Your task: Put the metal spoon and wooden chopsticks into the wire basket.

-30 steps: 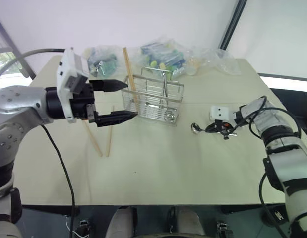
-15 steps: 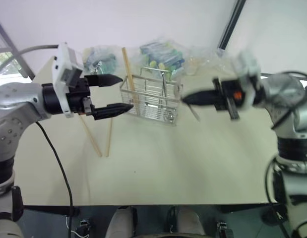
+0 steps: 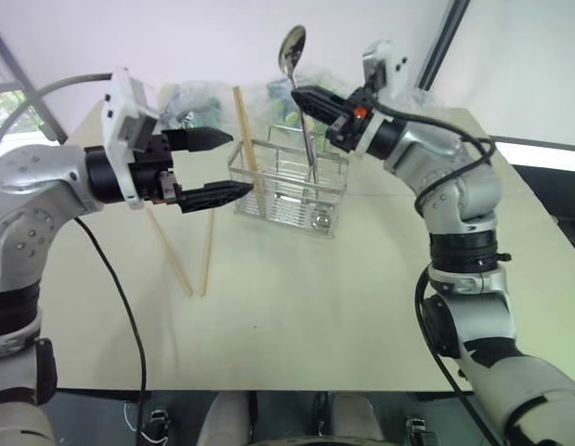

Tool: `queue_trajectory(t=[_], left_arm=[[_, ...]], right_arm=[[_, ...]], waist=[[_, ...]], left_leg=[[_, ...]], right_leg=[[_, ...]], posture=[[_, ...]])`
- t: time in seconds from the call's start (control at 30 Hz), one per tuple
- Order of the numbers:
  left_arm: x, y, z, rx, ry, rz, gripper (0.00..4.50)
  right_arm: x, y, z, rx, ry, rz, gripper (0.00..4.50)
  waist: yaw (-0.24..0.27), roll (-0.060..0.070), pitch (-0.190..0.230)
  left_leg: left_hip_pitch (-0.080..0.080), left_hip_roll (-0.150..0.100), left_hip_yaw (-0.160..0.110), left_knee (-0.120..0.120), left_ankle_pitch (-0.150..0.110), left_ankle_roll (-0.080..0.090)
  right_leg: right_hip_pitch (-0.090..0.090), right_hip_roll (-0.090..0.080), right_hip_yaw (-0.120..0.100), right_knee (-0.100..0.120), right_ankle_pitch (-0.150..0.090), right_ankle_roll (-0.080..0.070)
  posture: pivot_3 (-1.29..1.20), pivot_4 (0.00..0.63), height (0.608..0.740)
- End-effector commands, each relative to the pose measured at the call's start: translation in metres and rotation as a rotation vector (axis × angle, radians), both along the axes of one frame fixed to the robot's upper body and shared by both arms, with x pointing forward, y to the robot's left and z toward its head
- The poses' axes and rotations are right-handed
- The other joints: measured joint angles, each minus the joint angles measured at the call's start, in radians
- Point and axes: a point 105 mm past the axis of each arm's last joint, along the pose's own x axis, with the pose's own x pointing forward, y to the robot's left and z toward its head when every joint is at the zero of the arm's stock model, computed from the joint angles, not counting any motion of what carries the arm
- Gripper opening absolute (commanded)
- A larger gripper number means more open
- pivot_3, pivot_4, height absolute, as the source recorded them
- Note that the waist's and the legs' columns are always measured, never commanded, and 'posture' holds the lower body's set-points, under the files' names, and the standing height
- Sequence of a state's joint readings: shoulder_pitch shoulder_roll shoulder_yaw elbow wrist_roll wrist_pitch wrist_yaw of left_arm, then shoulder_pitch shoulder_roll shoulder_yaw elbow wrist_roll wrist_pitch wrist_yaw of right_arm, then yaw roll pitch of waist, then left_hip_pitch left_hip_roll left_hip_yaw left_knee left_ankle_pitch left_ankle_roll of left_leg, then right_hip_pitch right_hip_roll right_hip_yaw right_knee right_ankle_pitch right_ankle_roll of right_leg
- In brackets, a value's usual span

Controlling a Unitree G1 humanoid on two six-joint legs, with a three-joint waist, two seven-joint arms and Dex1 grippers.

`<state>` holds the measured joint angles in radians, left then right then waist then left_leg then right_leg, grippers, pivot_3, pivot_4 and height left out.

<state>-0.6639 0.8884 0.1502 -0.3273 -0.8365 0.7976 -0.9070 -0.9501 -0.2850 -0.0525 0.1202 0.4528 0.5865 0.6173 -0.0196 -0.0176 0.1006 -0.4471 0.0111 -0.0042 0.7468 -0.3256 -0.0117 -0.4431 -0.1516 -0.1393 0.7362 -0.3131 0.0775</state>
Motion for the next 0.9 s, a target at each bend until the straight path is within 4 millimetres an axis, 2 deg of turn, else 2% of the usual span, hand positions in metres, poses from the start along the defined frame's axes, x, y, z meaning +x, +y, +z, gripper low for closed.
queue_trajectory(t=[0.03,0.2,0.33,0.53,0.73,0.8,0.9], left_arm=[[-0.004,0.002,0.018,-0.020,-0.079,0.018,4.50],[-0.006,0.004,0.020,-0.022,-0.085,0.036,4.50],[-0.006,0.005,0.022,-0.024,-0.089,0.043,4.50],[-0.003,0.005,0.023,-0.025,-0.093,0.049,4.50],[0.003,0.007,0.025,-0.051,-0.103,0.072,4.50],[0.007,0.011,0.027,-0.069,-0.106,0.111,4.50],[0.017,0.020,0.032,-0.129,-0.109,0.219,4.50]], right_arm=[[0.002,-0.007,0.012,0.052,-0.054,-0.044,0.04],[0.011,-0.014,-0.007,0.042,-0.001,-0.102,0.04],[0.016,-0.019,-0.022,0.051,0.066,-0.138,1.42],[0.016,-0.027,-0.022,0.052,0.061,-0.183,4.47],[0.013,-0.037,-0.003,0.052,0.015,-0.216,4.47],[0.006,-0.038,0.010,0.054,-0.017,-0.190,4.47],[-0.021,-0.038,0.038,0.018,-0.128,-0.075,4.47]], waist=[[0.000,0.001,0.000],[0.001,0.001,0.001],[0.003,0.001,0.001],[0.001,0.001,0.001],[0.001,0.001,0.001],[0.002,0.001,0.001],[0.005,0.001,0.001]], left_leg=[[0.000,0.000,0.000,0.000,0.000,0.000],[0.001,0.001,-0.001,0.000,-0.001,0.002],[0.002,0.001,0.000,0.002,-0.001,0.002],[0.002,0.002,-0.001,0.003,-0.001,0.002],[0.002,0.002,0.000,0.002,-0.001,0.002],[0.001,0.001,0.000,0.002,-0.001,0.002],[0.000,0.001,-0.001,0.002,-0.001,0.002]], right_leg=[[0.000,0.000,0.000,0.000,0.000,0.000],[0.000,0.001,0.000,-0.001,-0.001,0.000],[0.000,0.001,0.000,-0.003,-0.003,0.004],[0.000,0.002,0.000,-0.002,-0.003,0.004],[-0.001,0.002,0.000,-0.001,-0.003,0.004],[-0.001,0.002,0.000,-0.001,-0.003,0.004],[0.000,0.002,0.000,-0.002,-0.003,0.004]], posture=[[0.00,0.150,0.628],[0.00,0.150,0.628],[0.00,0.150,0.628],[0.00,0.150,0.628],[0.00,0.150,0.628],[0.00,0.150,0.628],[0.00,0.150,0.628]])
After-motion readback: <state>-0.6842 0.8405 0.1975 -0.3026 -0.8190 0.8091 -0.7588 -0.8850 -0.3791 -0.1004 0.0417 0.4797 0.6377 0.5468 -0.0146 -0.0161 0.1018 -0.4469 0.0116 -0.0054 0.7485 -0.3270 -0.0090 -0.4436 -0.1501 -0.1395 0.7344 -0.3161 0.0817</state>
